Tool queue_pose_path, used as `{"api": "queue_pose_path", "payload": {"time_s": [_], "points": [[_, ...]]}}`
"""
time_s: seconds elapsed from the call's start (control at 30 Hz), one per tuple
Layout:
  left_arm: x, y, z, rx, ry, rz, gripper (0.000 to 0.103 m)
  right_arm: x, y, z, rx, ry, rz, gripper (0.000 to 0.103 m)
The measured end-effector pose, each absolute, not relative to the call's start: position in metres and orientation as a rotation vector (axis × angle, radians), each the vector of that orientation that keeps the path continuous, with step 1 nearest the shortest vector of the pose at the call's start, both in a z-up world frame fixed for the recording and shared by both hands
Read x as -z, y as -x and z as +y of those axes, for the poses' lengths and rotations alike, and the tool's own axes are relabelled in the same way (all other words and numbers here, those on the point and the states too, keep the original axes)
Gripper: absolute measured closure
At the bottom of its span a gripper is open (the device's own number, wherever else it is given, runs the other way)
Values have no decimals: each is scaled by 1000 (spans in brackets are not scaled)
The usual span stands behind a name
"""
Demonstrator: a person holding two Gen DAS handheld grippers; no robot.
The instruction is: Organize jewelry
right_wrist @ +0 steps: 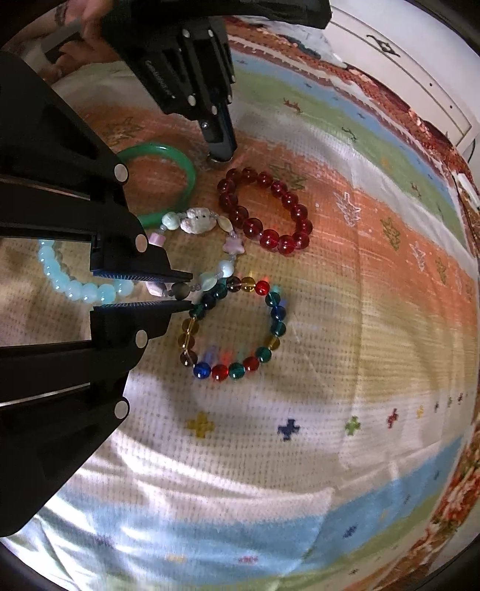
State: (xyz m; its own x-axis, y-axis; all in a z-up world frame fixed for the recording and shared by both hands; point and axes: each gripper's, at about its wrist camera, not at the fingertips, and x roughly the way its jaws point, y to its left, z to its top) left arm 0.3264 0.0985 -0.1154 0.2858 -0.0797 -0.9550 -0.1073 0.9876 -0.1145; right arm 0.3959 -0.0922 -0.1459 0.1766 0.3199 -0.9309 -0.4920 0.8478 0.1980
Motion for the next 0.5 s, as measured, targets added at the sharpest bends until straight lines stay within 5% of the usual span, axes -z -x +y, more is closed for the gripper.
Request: {"api": "queue_pose_path", "payload": {"time_s": [0.5], "points": [[99,-322,84,-34,144,1239,97,115,-373,-100,-600,184,1197,93]]}}
